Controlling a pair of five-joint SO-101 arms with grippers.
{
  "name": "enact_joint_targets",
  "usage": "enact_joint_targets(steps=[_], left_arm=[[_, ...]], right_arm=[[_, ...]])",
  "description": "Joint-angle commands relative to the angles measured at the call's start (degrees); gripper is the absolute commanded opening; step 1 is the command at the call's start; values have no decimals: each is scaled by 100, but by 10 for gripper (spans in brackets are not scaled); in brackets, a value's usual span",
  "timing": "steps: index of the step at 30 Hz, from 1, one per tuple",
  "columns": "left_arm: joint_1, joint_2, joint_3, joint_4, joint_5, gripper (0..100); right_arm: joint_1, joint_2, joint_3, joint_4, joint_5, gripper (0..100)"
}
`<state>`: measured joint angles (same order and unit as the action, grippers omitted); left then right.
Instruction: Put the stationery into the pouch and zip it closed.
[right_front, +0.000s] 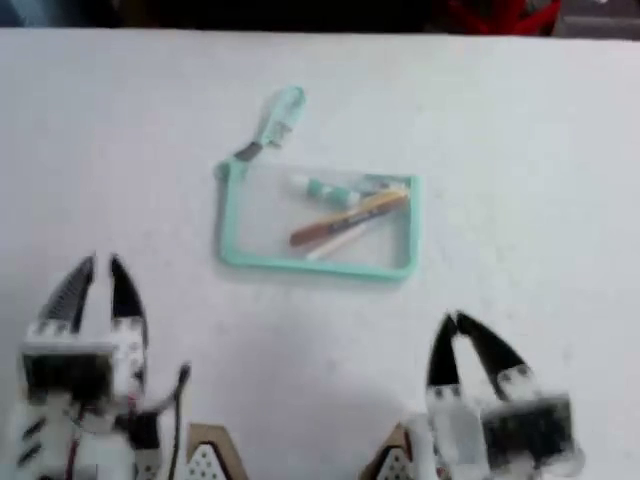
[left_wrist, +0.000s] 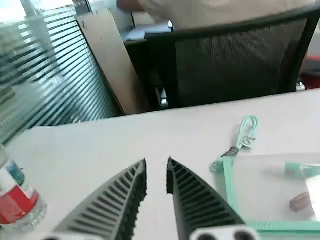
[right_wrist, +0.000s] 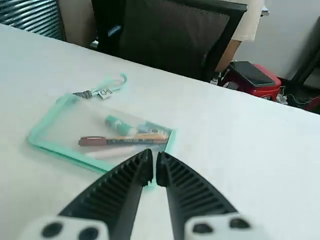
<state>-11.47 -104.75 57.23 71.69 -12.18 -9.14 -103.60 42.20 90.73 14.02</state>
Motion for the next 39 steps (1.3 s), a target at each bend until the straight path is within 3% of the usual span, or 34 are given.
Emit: enact_joint_targets(steps=[1, 4, 10, 17, 23, 30, 34, 39], left_arm=[[92, 13, 1530, -958, 62, 90], [119, 13, 2523, -1451, 79, 90], [119, 13, 3279, -1486, 79, 88], [101, 13, 3534, -396, 70, 88], [119, 13, 3859, 264, 35, 88], [92, 13, 3965, 211, 79, 81], [127, 13, 3965, 211, 53, 19], [127, 22, 3965, 211, 79, 24]], right_arm=[[-31, 13, 1547, -1253, 9, 28], [-31, 22, 2330, -1956, 9, 28], [-66, 22, 3481, -2651, 9, 27], [-22, 48, 5503, -4224, 0, 27], [180, 57, 5468, -3697, 0, 28], [136, 57, 5468, -2325, 44, 31], [136, 57, 5468, -1754, 53, 27], [189, 92, 5468, -1824, 26, 26]])
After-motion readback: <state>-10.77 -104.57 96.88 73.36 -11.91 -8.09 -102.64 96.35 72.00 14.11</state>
